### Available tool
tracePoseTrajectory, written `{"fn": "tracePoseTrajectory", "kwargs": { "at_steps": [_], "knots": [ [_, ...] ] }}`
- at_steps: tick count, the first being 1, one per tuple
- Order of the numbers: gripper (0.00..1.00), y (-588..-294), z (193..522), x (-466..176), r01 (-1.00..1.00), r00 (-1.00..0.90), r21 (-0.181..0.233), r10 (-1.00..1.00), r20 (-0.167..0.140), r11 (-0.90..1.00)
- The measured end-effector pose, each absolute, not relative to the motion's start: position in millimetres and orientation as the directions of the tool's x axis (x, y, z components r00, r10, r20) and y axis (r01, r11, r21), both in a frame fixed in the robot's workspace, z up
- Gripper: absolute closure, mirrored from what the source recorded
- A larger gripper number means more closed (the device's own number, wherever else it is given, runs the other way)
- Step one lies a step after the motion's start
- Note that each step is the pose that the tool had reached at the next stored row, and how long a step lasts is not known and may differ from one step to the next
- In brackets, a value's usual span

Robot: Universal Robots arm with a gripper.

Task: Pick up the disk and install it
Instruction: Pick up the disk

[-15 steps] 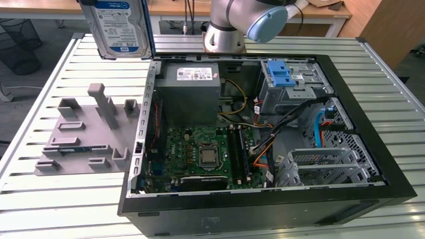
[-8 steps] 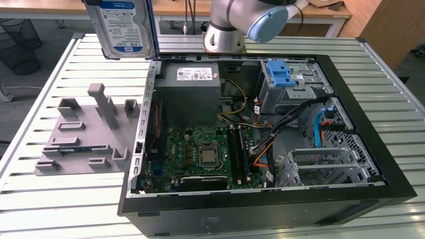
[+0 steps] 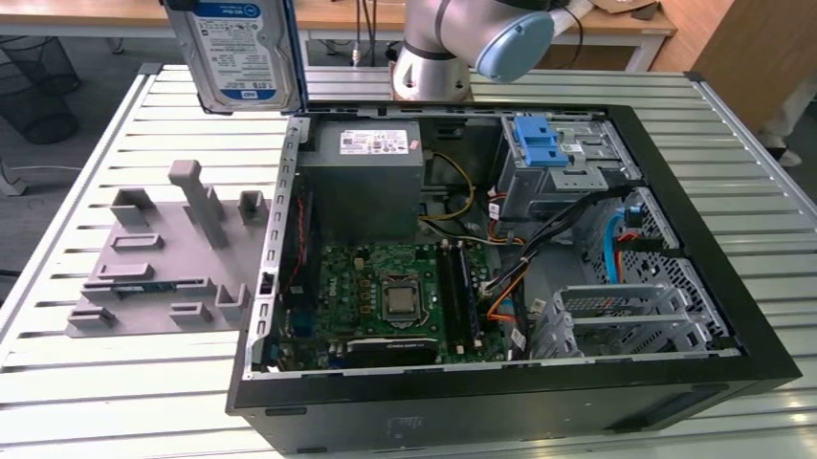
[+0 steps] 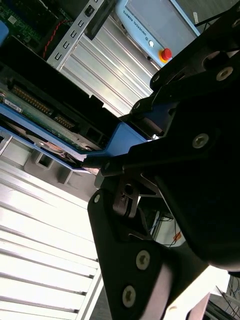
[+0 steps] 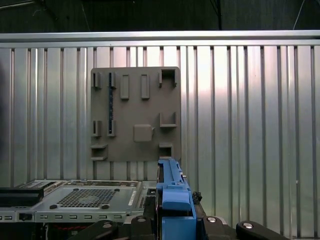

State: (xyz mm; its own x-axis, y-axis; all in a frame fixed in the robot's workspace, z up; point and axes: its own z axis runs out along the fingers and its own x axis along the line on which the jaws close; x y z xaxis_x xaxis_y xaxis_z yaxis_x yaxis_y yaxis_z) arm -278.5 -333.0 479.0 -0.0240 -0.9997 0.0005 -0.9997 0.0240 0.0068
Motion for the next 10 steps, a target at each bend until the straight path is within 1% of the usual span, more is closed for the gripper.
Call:
{"fn": "tracePoseTrajectory", "kwargs": {
  "at_steps": [10],
  "knots": [
    [0.64, -335.9, 479.0, -277.2, -1.0, -0.024, 0.007, -1.0, 0.002, 0.024]
  ]
}}
